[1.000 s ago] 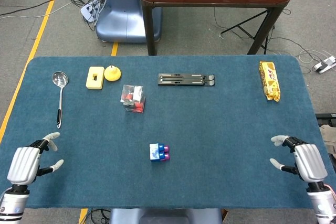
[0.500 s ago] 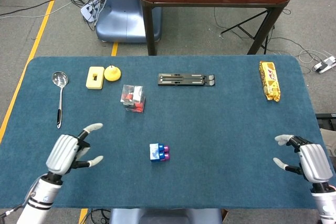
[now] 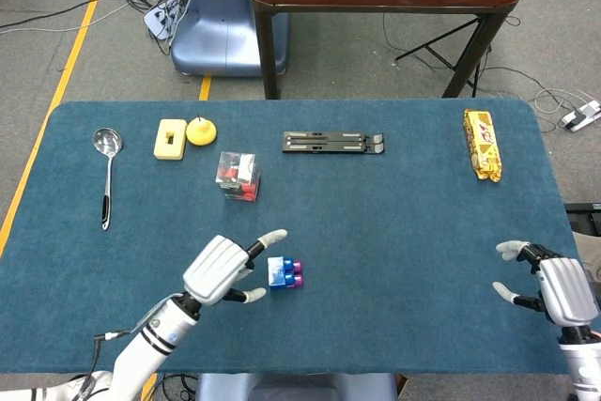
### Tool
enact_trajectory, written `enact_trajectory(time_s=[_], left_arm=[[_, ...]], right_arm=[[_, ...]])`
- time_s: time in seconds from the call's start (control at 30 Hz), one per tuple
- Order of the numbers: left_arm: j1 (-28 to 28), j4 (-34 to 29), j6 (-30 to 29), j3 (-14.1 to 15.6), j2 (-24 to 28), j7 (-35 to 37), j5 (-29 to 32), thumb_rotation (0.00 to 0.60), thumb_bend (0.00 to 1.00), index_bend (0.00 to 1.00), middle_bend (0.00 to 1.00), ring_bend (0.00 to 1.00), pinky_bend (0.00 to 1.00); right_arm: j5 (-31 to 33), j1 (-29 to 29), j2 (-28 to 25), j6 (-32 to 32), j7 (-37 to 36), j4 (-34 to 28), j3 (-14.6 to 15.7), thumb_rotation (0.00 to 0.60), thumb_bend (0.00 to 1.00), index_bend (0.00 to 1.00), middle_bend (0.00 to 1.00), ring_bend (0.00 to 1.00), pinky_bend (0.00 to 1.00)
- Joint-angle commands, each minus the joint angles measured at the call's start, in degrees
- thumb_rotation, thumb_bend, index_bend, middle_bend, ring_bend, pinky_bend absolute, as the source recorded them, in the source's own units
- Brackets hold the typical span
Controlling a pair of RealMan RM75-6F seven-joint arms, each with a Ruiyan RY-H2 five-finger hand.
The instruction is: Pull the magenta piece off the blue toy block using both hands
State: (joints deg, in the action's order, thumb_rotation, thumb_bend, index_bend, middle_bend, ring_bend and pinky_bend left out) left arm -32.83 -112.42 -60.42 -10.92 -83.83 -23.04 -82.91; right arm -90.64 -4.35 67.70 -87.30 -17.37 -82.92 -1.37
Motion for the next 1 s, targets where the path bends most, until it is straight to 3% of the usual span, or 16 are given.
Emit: enact_trajectory(time_s=[0.03, 0.23, 0.57, 1.0], left_arm=[[-3.3, 1.4, 2.8, -0.7, -4.0, -4.2, 3.9, 0.600, 0.00, 0.14, 1.00, 1.00, 1.00], [-7.0, 3.1, 5.1, 0.0, -8.5, -11.1, 8.9, 0.600, 0.00, 0.12, 1.00, 1.00, 1.00], [-11.2, 6.5, 3.9, -0.2, -14.3, -19.7, 20.1, 0.600, 0.00, 0.08, 1.00, 1.00, 1.00], [-14.3, 12.8, 1.0, 1.1, -19.3, -23.7, 24.8, 0.600, 0.00, 0.08, 1.00, 1.00, 1.00]], right_arm=[[0.1, -0.1, 0.2, 0.2, -0.1, 0.2, 0.0, 0.600, 0.05, 0.41, 0.48, 0.45, 0.61], [0.1, -0.2, 0.2, 0.5, -0.2, 0.4, 0.0, 0.600, 0.06, 0.41, 0.48, 0.45, 0.61], [0.4, 0.1, 0.3, 0.8, -0.6, 0.8, 0.2, 0.600, 0.06, 0.41, 0.48, 0.45, 0.61], [0.5, -0.3, 1.1, 1.9, -0.7, 1.5, 0.3, 0.600, 0.06, 0.41, 0.48, 0.45, 0.61]])
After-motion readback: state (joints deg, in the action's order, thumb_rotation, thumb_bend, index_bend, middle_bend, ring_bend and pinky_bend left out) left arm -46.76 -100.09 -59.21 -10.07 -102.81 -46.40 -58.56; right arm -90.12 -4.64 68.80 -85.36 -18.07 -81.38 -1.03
